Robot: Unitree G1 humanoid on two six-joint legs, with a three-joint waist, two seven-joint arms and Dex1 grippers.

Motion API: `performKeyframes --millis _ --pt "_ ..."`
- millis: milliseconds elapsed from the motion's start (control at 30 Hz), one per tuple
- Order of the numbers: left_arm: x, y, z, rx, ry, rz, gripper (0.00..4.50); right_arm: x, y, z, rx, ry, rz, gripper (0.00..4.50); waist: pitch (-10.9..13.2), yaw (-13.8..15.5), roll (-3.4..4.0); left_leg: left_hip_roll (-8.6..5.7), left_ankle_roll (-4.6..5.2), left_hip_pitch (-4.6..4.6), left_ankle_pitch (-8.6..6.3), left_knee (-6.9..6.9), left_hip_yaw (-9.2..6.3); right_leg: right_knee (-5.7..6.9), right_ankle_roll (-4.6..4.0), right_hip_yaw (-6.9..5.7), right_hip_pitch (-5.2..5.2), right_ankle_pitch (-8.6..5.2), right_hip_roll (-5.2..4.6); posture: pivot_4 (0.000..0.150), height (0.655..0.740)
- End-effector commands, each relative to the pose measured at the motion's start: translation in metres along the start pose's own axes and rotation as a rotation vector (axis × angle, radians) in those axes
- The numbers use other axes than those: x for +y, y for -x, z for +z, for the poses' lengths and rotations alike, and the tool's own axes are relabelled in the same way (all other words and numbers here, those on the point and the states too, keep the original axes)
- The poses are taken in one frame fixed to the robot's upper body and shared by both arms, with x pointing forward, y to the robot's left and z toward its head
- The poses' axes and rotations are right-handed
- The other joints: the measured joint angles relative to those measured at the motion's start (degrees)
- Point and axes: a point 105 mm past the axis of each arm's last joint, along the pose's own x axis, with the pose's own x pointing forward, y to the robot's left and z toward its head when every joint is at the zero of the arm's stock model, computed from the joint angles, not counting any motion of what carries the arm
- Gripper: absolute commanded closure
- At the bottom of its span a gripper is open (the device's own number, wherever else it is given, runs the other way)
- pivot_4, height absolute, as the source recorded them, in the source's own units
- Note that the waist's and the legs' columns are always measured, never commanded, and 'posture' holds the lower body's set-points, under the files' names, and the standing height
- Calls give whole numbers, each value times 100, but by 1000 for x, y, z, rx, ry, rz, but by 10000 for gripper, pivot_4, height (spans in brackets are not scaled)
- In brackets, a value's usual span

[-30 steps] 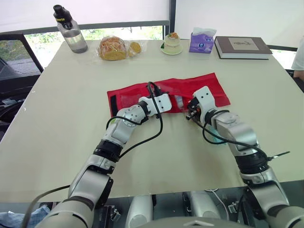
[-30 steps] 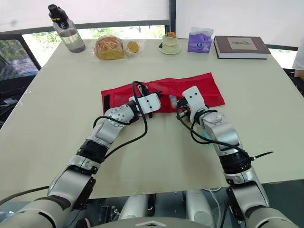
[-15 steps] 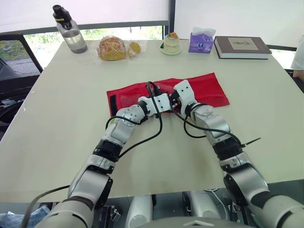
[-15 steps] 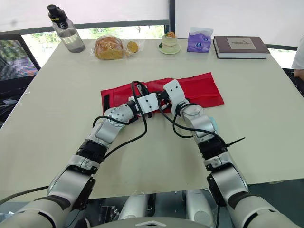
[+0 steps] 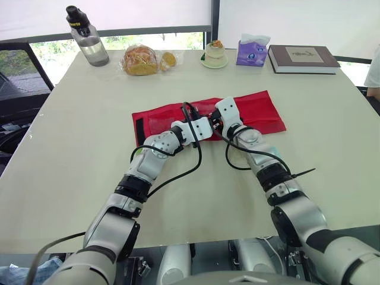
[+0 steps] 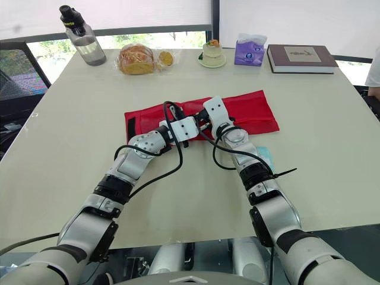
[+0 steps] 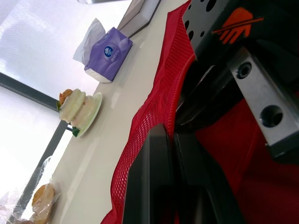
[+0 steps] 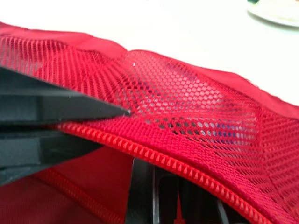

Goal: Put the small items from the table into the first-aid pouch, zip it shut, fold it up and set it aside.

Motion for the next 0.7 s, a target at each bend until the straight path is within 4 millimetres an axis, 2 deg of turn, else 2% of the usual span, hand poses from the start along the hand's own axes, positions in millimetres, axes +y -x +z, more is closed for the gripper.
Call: performKeyframes --millis 33,300,467,533,700 --pt "11 -4 16 -69 7 38 45000 14 5 16 -71 40 58 44189 0 7 0 0 0 -1 0 0 0 -1 0 0 0 0 0 1500 7400" --pt "16 -4 9 -50 30 58 45000 17 46 15 -63 52 122 44189 1 11 1 -1 0 1 0 0 -2 2 0 -1 0 0 1 1500 7400" --pt "15 -4 7 -46 46 56 45000 18 78 28 -123 -6 181 44189 1 13 1 -1 0 0 0 1 -3 2 1 -1 1 -1 2 1500 7400" --pt "16 -4 6 -43 52 60 45000 15 91 30 -134 -11 189 44189 1 12 1 -1 0 0 0 1 -3 1 1 -1 1 -1 2 1500 7400" --pt "16 -3 2 -33 66 66 45000 -11 144 30 -131 -33 204 44189 0 53 0 -3 0 -3 0 2 -3 -3 1 -1 3 -1 -1 1500 7400"
